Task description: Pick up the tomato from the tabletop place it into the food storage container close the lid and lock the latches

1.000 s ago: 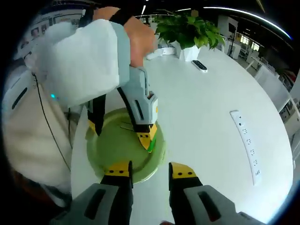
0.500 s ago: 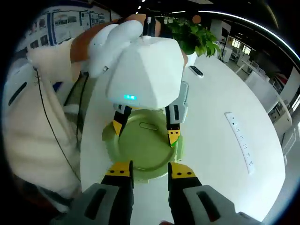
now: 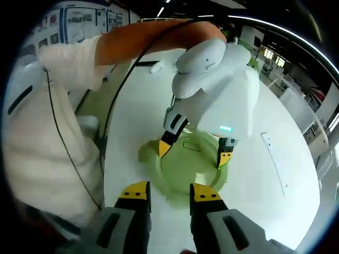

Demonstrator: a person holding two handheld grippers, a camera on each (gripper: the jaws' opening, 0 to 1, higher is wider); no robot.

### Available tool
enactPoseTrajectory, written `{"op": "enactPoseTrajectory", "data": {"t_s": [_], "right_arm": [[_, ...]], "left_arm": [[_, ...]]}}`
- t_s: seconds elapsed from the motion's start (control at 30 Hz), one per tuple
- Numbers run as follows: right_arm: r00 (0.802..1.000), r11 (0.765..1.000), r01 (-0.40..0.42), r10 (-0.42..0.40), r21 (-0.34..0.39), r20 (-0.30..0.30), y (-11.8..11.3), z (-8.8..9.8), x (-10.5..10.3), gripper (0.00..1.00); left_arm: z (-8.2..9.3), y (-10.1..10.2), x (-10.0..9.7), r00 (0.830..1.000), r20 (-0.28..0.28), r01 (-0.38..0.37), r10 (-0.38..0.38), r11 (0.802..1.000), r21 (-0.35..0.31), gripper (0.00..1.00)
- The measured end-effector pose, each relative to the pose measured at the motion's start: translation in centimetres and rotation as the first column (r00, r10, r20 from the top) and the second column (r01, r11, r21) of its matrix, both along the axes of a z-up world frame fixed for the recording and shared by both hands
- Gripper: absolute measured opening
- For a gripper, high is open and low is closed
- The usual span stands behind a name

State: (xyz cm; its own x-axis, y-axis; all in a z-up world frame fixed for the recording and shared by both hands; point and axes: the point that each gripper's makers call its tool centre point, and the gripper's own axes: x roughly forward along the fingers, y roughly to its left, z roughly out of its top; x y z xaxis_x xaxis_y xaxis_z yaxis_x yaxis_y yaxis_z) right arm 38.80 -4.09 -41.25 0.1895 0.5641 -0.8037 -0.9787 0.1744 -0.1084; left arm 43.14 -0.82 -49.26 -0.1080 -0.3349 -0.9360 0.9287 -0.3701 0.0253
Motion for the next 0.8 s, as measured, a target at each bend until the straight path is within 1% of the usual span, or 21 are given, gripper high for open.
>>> {"op": "enactPoseTrajectory", "data": {"t_s": [0.27, 0.3, 0.37, 0.53, 0.57, 0.73, 0.8], "right_arm": [[0.999, 0.999, 0.041, -0.041, 0.002, 0.035, 0.8, 0.0, -0.4, 0.24], [0.997, 0.998, 0.060, -0.059, -0.016, 0.051, 0.8, -0.2, -0.3, 0.24], [0.996, 0.998, 0.065, -0.063, -0.028, 0.059, 1.3, -0.6, -0.6, 0.24], [0.996, 0.996, 0.077, -0.075, -0.045, 0.053, 2.4, -1.6, -1.5, 0.25], [0.996, 0.996, 0.075, -0.072, -0.050, 0.056, 2.7, -1.8, -1.7, 0.24], [0.995, 0.995, 0.091, -0.089, -0.044, 0.044, 3.6, -2.7, -2.1, 0.24], [0.994, 0.993, 0.098, -0.095, -0.062, 0.046, 3.8, -3.3, -2.2, 0.24]], "left_arm": [[0.1, 0.0, -0.5, 1.000, -0.003, -0.002, 0.001, 1.000, -0.005, 0.64], [0.1, 0.1, -0.5, 1.000, -0.003, -0.002, 0.002, 1.000, -0.006, 0.64], [0.1, 0.1, -0.6, 1.000, -0.003, -0.001, 0.001, 1.000, -0.007, 0.64], [0.1, 0.1, -0.5, 1.000, -0.004, 0.000, 0.000, 1.000, -0.008, 0.64], [0.1, 0.1, -0.2, 1.000, -0.005, 0.000, 0.000, 1.000, -0.010, 0.64], [0.1, 0.2, -0.1, 1.000, -0.008, -0.003, 0.003, 1.000, -0.018, 0.64], [0.0, 0.2, 0.2, 1.000, -0.009, -0.003, 0.003, 1.000, -0.018, 0.64]]}}
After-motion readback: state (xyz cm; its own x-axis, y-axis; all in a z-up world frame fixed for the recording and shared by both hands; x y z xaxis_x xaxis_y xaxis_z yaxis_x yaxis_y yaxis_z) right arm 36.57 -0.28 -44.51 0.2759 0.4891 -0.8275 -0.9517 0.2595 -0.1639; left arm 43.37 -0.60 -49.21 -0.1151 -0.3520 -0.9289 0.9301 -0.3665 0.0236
